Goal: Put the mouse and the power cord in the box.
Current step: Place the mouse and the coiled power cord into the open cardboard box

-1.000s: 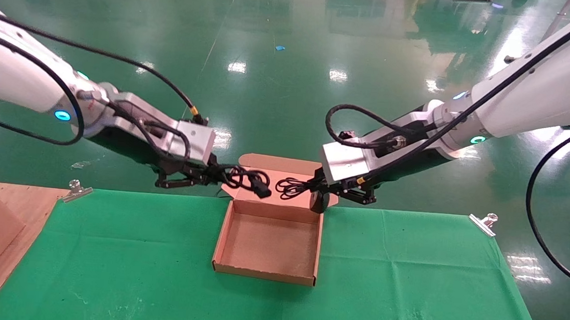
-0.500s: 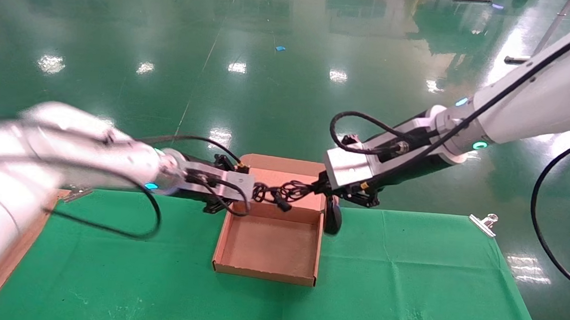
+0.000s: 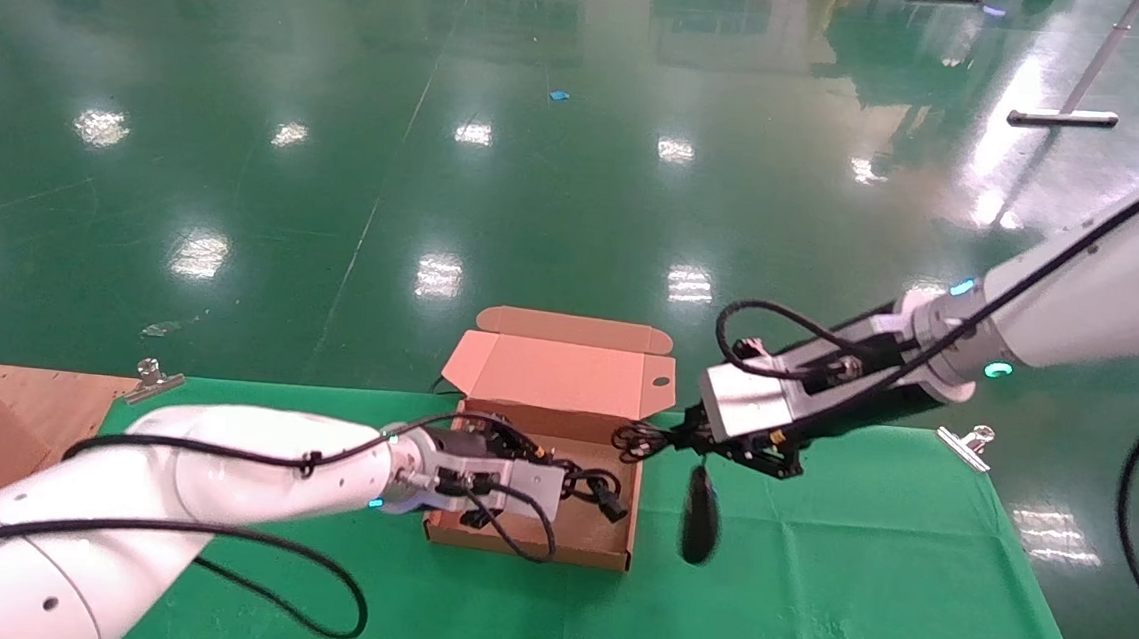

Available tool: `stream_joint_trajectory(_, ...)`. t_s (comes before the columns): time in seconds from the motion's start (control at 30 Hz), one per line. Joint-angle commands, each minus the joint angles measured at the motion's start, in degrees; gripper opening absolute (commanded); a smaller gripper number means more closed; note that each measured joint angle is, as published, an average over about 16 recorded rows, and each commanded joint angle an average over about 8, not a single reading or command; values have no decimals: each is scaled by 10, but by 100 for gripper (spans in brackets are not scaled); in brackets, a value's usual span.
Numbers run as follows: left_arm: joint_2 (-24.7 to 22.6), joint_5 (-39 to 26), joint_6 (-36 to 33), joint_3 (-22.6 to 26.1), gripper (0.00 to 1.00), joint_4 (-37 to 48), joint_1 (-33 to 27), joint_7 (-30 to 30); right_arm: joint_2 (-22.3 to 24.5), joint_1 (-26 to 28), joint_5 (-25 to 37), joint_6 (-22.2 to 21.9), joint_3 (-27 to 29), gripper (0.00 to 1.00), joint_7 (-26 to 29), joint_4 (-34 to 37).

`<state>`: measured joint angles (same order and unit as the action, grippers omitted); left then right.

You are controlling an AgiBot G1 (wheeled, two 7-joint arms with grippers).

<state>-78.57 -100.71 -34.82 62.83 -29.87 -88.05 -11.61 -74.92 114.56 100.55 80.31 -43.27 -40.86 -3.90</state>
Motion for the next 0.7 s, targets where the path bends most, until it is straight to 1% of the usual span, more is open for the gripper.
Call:
stream_joint_trajectory(0.03, 0, 4, 5, 18, 67, -2, 6, 6, 3, -3, 0, -4, 0, 0, -6, 7)
stream_joint_trajectory(0.1, 0, 12, 12, 30, 91, -2, 6, 11, 3, -4, -1, -6, 1, 0, -9, 11)
stream_joint_trajectory(0.13, 0, 15, 15, 35, 98, -2, 5, 13, 3, -5, -1, -6, 1, 0, -11, 13)
stream_joint_trajectory(0.17, 0, 19, 17, 41, 100, -2, 5, 14, 3, -5, -2, -7, 1, 0, -12, 15)
stream_joint_trajectory(0.5, 1, 53, 32, 86, 100, -3, -5, 18, -6, -5, -6, -5, 4, 0, -19, 23)
stream_joint_trajectory(0.7, 8, 98, 37, 85, 100, -9, -14, 6, -14, 2, -7, 6, 4, 0, -17, 19)
